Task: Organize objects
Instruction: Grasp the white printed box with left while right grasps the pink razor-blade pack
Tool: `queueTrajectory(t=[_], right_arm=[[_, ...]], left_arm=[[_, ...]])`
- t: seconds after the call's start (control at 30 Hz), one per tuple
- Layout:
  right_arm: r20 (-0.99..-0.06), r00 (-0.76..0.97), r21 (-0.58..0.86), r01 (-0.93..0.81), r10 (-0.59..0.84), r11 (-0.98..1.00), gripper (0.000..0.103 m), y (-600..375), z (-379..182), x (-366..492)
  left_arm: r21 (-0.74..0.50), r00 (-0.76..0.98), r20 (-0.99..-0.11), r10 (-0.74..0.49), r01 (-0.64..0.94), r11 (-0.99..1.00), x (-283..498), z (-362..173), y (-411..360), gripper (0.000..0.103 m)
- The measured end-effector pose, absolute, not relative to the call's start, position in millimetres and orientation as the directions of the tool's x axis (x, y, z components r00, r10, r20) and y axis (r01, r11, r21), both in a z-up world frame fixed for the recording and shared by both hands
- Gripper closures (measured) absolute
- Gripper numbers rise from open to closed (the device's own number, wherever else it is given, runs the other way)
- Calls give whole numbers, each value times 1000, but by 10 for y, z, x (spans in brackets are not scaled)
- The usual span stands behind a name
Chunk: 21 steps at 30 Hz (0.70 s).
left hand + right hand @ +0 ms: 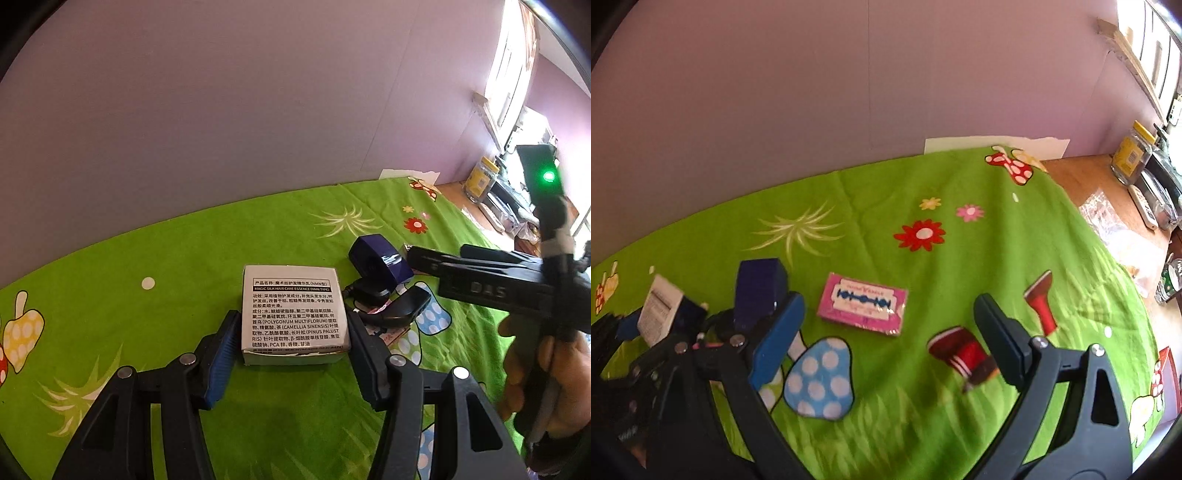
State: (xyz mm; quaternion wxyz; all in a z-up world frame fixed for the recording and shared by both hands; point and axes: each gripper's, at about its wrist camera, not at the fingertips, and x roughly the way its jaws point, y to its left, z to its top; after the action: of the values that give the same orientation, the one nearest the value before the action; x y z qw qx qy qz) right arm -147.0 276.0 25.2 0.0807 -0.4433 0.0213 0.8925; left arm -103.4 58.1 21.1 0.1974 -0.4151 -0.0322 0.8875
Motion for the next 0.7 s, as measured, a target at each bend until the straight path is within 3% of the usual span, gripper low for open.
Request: queueTrajectory(t=[0.13,0.2,0.43,0.5,0.7], right_arm=[[-792,-591,-62,-172,154,-983,10,2706,191,-1545],[-797,-579,-77,-181,170,-980,23,2681,129,-1595],[-796,-591,-43,-157,129,-987,38,2579,16,-1668],[-794,-596,-39,-153,123,-987,47,2570,2,-1650],[-795,-599,-13,-139,95,-990,50,2545,-73,-1638]], left_arm=[[-231,-579,-721,382,-319,-919,-1035,214,569,46],[-232,-581,-719,382,-318,-919,-1043,215,568,46],[-231,-592,-711,379,-313,-921,-1021,238,542,46],[-228,-595,-709,378,-314,-922,-1010,246,539,46],[-215,-616,-693,374,-319,-923,-989,289,569,46]])
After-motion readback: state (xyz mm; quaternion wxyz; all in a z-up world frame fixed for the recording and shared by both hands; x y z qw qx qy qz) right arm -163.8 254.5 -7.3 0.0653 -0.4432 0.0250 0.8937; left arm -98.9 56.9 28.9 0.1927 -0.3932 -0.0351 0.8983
